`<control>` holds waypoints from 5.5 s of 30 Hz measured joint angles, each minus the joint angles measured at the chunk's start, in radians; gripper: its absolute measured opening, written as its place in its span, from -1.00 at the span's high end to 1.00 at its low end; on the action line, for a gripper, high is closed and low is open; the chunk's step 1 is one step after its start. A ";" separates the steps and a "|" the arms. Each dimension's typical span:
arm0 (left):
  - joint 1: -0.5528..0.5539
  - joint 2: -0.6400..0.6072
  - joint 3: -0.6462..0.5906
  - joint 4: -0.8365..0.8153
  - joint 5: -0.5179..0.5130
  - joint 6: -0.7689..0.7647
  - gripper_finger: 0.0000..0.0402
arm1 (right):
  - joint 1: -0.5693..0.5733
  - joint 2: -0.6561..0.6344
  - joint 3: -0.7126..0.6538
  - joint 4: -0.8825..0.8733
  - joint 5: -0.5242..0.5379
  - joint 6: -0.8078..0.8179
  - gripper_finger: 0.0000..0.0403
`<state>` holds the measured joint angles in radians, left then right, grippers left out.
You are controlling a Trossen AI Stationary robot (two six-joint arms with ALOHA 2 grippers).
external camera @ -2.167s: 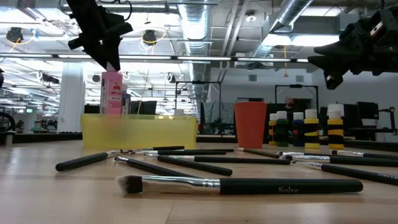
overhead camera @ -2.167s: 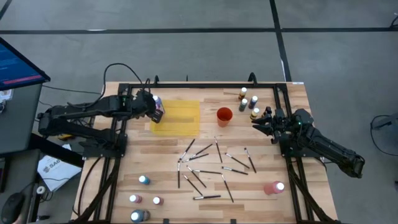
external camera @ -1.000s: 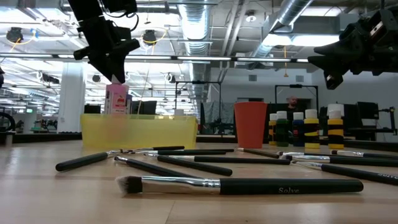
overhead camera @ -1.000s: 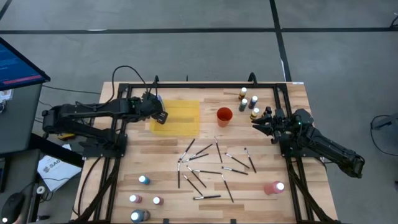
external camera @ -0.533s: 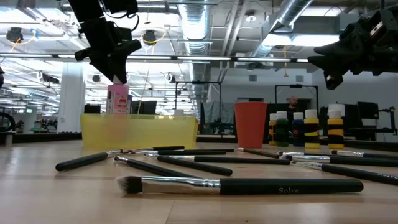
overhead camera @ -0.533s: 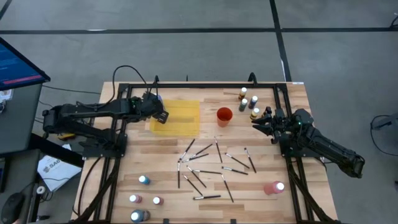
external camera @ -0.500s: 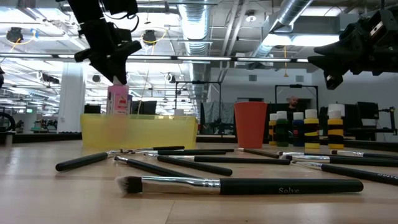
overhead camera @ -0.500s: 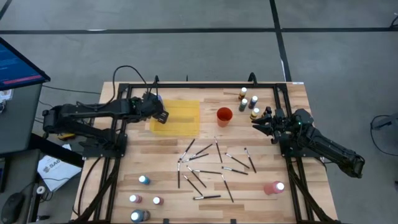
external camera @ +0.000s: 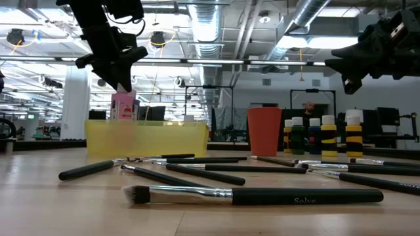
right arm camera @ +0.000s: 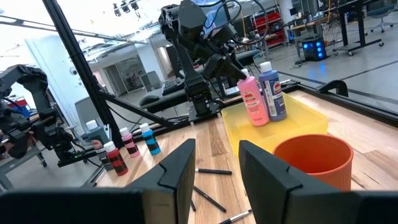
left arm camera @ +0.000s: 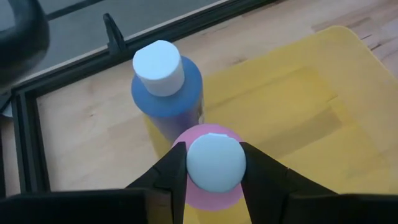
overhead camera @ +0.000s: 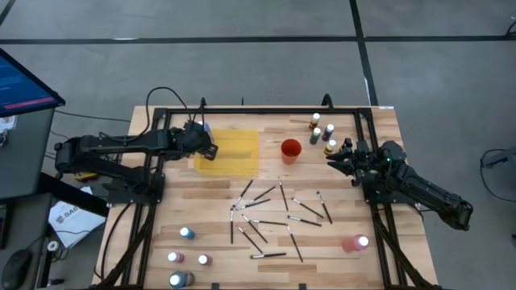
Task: Pick & Place Paint Supplies
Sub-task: Put the top pink paint bottle into the yellow bin, then put the black paint bottle into the yellow bin
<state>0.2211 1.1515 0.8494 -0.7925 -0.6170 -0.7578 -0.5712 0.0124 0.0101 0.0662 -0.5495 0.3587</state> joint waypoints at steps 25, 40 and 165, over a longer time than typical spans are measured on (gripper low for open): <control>-0.005 -0.166 0.001 0.002 0.206 0.159 -0.26 | 0.000 0.000 0.000 0.000 0.000 0.000 0.41; -0.184 -0.456 0.001 0.425 0.860 -0.034 -0.25 | 0.000 0.000 0.000 0.000 0.000 0.000 0.41; -1.170 0.354 0.579 -0.045 0.536 -0.339 0.06 | 0.001 0.000 0.000 0.000 0.000 0.000 0.41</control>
<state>-0.9494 1.5059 1.4288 -0.8371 -0.0814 -1.0969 -0.5703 0.0122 0.0099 0.0662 -0.5499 0.3586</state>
